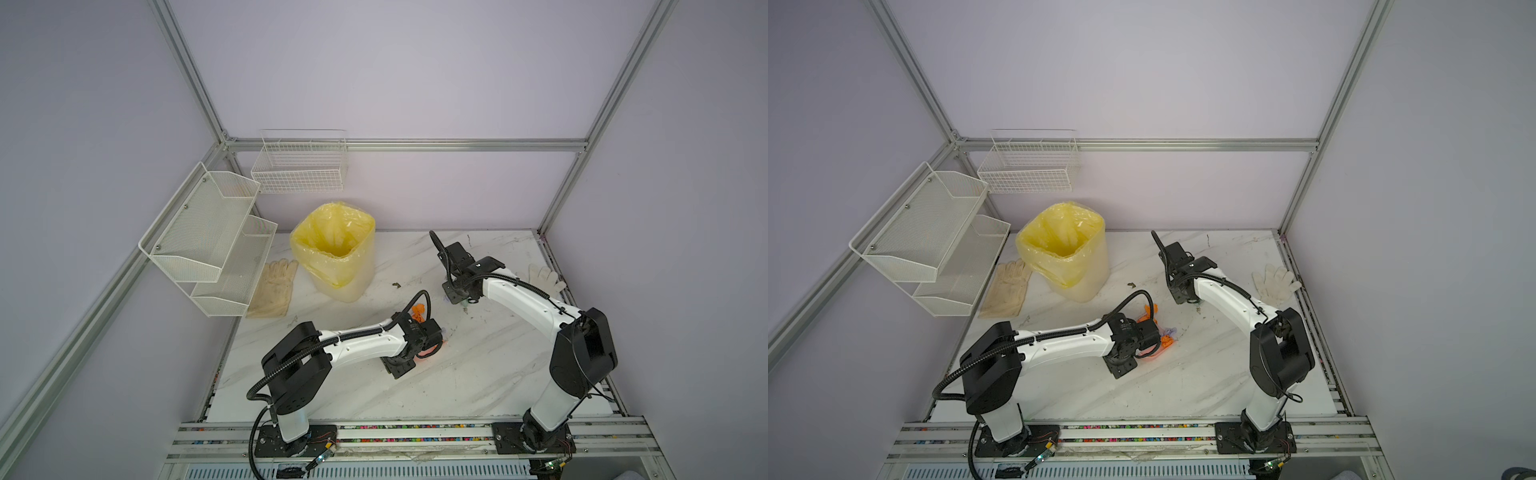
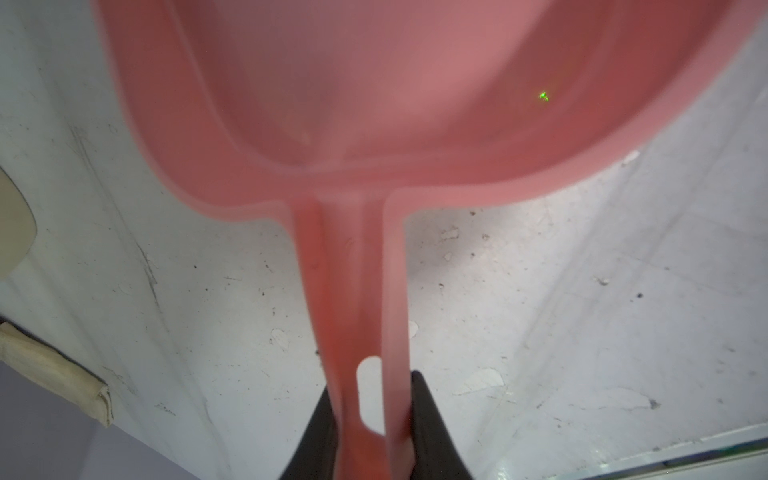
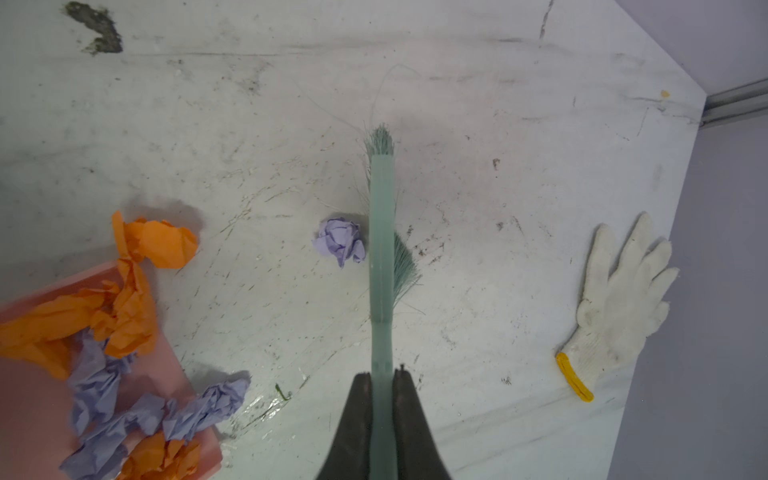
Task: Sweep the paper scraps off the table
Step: 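Push the remaining scraps into the pink dustpan with the right-held brush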
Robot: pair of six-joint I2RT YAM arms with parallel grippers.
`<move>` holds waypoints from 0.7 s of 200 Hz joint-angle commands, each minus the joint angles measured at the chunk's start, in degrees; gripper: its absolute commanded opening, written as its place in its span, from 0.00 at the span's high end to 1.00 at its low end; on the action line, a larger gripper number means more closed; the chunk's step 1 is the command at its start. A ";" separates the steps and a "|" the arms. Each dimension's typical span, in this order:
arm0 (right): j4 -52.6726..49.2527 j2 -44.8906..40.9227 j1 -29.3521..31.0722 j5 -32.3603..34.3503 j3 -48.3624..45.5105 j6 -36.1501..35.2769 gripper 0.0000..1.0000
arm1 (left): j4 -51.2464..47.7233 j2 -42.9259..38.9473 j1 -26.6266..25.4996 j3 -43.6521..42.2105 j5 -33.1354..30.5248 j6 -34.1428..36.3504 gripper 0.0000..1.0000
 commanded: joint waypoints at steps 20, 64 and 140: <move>-1.11 -5.05 4.11 -9.05 -3.43 -2.66 1.00 | 0.73 -0.83 0.22 -1.14 -1.37 0.21 0.95; -5.13 -11.07 6.78 -13.88 -6.27 -1.99 1.00 | 0.89 -0.66 0.49 -1.40 -2.02 0.25 0.95; -6.84 -15.39 7.44 -28.48 -3.58 1.86 1.00 | 1.56 -0.31 1.37 -0.88 -3.09 0.43 0.95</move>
